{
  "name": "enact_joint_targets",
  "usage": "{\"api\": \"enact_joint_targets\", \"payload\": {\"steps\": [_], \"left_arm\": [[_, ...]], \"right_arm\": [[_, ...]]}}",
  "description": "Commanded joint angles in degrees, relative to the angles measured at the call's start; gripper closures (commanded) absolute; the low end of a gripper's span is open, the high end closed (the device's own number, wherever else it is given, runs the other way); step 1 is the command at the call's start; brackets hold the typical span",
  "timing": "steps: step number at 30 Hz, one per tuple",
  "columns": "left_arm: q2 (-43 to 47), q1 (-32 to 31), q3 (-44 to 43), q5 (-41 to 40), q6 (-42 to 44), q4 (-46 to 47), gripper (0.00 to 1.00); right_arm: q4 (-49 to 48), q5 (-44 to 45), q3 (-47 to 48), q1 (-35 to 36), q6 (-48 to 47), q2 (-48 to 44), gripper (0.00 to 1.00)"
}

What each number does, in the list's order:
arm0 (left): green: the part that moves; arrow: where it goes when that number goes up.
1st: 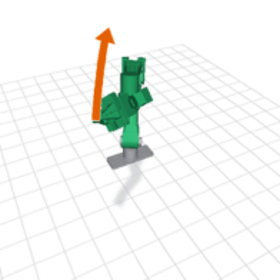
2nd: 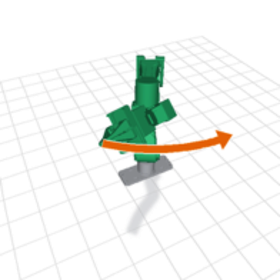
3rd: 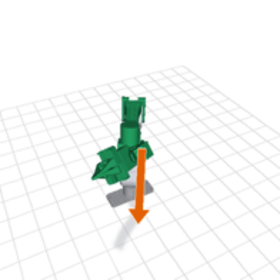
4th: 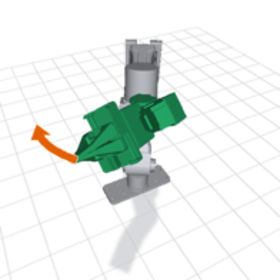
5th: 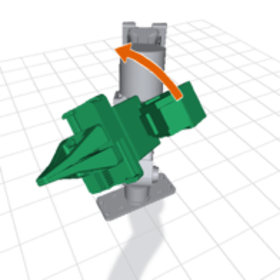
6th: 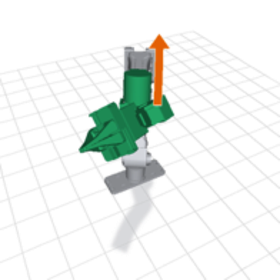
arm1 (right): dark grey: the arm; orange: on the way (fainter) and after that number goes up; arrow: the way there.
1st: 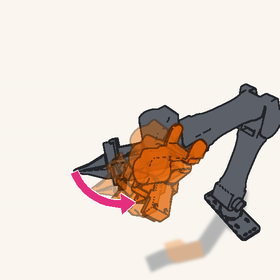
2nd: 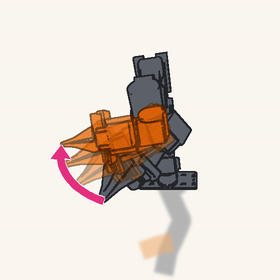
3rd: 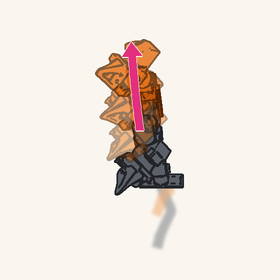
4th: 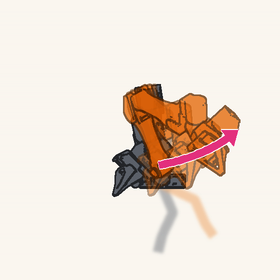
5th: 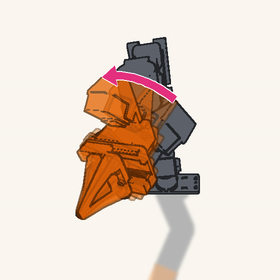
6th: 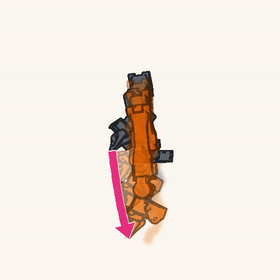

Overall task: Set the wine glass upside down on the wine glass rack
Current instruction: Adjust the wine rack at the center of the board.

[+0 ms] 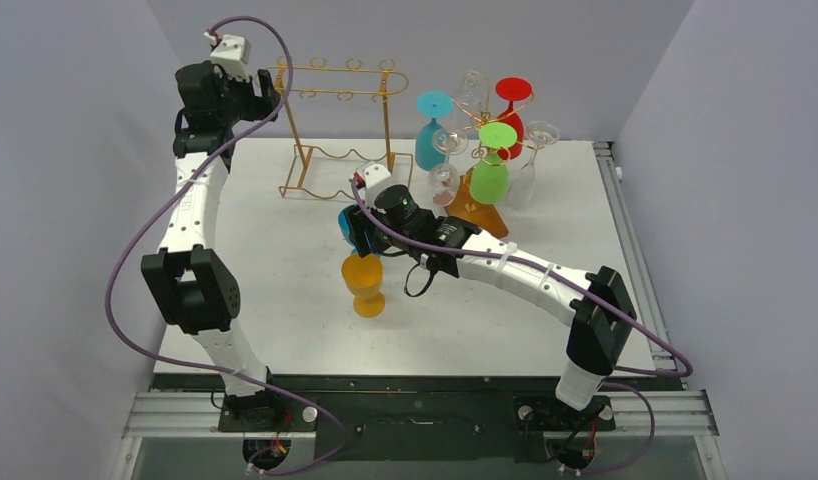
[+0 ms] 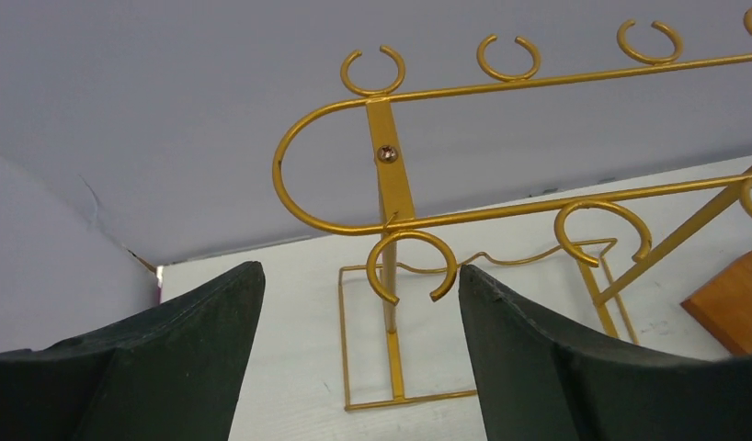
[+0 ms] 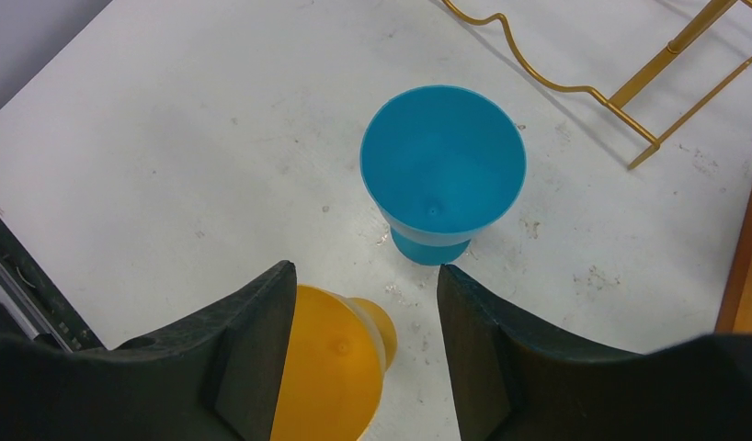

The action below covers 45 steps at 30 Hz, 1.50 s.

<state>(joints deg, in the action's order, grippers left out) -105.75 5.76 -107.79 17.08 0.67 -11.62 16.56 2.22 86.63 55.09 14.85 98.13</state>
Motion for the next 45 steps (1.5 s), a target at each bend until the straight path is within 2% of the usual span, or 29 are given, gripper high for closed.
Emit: {"api": "enact_joint_targets", "payload": {"steps": [1, 6, 9, 17, 25, 28, 31, 35, 40, 45], "left_arm": [[4.1, -1.7, 3.6, 0.0, 16.0, 8.2, 0.24], [9.8, -4.5, 15.1, -1.8, 36.4, 16.6, 0.17], [10.3, -5.3, 16.9, -2.9, 43.9, 18.4, 0.16], [5.9, -5.3, 14.4, -3.2, 50.4, 23.9, 0.23], [0.8, -5.3, 8.4, 0.6, 54.8, 18.8, 0.32], [-0.4, -5.3, 6.7, 0.5, 54.0, 18.9, 0.4], [-0.3, -5.3, 5.9, 0.4, 52.4, 20.1, 0.61], [1.6, -5.3, 7.8, 0.5, 52.9, 20.3, 0.79], [4.8, -5.3, 10.8, -0.9, 53.1, 19.7, 0.87], [10.7, -5.1, 16.4, -2.2, 54.0, 20.3, 0.88]], "right_arm": [[-3.1, 0.2, -0.2, 0.3, 0.8, -2.0, 0.47], [-3.4, -0.9, 0.1, 0.3, 0.9, -1.5, 0.47], [-3.3, -1.4, 0.6, 0.2, 1.0, -1.2, 0.48], [-3.2, -1.8, 0.1, 0.1, 1.7, -1.8, 0.51], [-3.1, -3.2, -0.7, -0.8, 2.3, -3.0, 0.54], [-3.1, -3.1, -0.9, -1.1, 2.4, -3.4, 0.55], [-3.2, -3.2, -1.1, -1.2, 2.5, -3.8, 0.56], [-3.1, -3.1, -1.4, -1.4, 2.4, -4.3, 0.57], [-3.4, -3.2, -2.4, -1.6, 2.4, -5.1, 0.59], [-3.5, -3.1, -3.3, -1.8, 2.2, -6.2, 0.61]]}}
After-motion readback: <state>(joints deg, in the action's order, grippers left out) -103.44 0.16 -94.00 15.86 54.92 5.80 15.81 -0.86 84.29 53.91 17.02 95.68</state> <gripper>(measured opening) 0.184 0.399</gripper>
